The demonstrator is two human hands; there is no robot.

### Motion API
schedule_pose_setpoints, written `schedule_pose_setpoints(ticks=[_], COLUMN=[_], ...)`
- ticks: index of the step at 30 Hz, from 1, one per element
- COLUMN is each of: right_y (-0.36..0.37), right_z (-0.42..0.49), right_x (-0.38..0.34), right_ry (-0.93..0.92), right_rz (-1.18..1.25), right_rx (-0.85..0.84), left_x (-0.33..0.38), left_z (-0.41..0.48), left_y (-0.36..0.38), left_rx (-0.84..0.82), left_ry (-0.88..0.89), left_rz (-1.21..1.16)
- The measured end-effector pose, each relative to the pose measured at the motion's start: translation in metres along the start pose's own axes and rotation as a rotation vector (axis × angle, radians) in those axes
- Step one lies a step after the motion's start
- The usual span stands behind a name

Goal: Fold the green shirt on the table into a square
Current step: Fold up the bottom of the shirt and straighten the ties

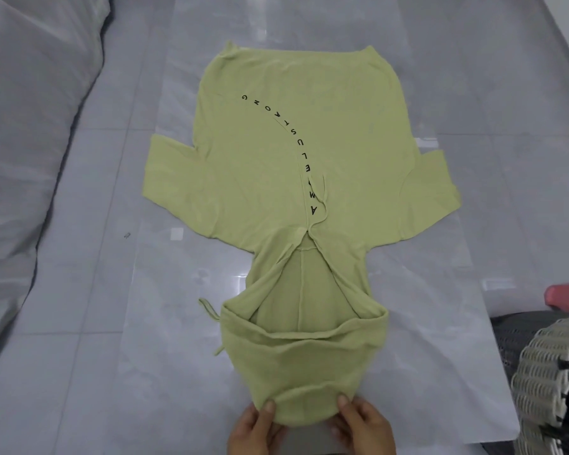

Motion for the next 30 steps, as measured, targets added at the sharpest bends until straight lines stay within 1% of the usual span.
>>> schedule_pose_setpoints(ticks=[2,5,8,9,10,11,12,13,14,15,17,18,20,22,23,24,27,29,30], right_y=[-0.001,-0.002,-0.001,-0.001,0.0,-0.001,0.001,0.009,0.025,0.044,0.082,0.099,0.122,0.13,0.131,0.13,0.123,0.12,0.12], right_z=[0.002,-0.001,0.003,0.004,0.003,0.004,0.002,-0.004,-0.011,-0.017,-0.025,-0.024,-0.015,-0.004,-0.001,0.0,-0.004,-0.016,-0.023], right_x=[-0.003,-0.01,-0.017,-0.021,-0.029,-0.039,-0.054,-0.068,-0.08,-0.088,-0.104,-0.108,-0.111,-0.111,-0.112,-0.113,-0.123,-0.121,-0.116], right_ry=[-0.076,-0.095,-0.081,-0.099,-0.164,-0.316,-0.554,-0.802,-1.029,-1.192,-1.325,-1.34,-1.289,-1.222,-1.196,-1.172,-1.094,-1.152,-1.206], right_rz=[-0.111,-0.221,-0.334,-0.387,-0.435,-0.484,-0.524,-0.579,-0.644,-0.719,-0.83,-0.905,-1.062,-1.109,-1.101,-1.064,-0.921,-0.84,-0.788], right_rx=[0.009,0.006,-0.011,-0.015,0.015,0.084,0.156,0.185,0.154,0.096,-0.009,-0.025,-0.062,-0.097,-0.11,-0.108,-0.005,0.02,-0.045], left_x=[-0.005,-0.004,0.003,0.008,0.015,0.027,0.044,0.064,0.084,0.104,0.139,0.153,0.169,0.174,0.175,0.176,0.175,0.176,0.176], left_z=[0.003,0.001,0.0,-0.001,0.0,0.001,0.002,0.002,0.004,0.007,0.018,0.025,0.034,0.038,0.037,0.035,0.024,0.011,0.005], left_y=[-0.005,-0.009,-0.009,-0.01,-0.013,-0.019,-0.024,-0.028,-0.029,-0.028,-0.018,-0.011,0.004,0.014,0.015,0.013,0.004,0.0,-0.001], left_rx=[0.026,0.062,0.091,0.108,0.156,0.24,0.334,0.411,0.454,0.462,0.402,0.342,0.216,0.156,0.155,0.161,0.141,0.127,0.116], left_ry=[0.023,0.05,0.066,0.085,0.119,0.164,0.226,0.298,0.38,0.465,0.607,0.663,0.703,0.726,0.732,0.728,0.741,0.826,0.86], left_rz=[0.136,0.291,0.386,0.432,0.481,0.508,0.515,0.505,0.501,0.518,0.635,0.719,0.911,1.122,1.183,1.174,0.948,0.846,0.801])
Point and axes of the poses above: each hand's wrist, its own z-axis towards the middle knuckle, its own y-axis out of the palm, x = y × z, the point moved 5 cm from there along z, towards the middle knuckle, and after that the axes turned 5 degrees about z, right-handed, at the moved point
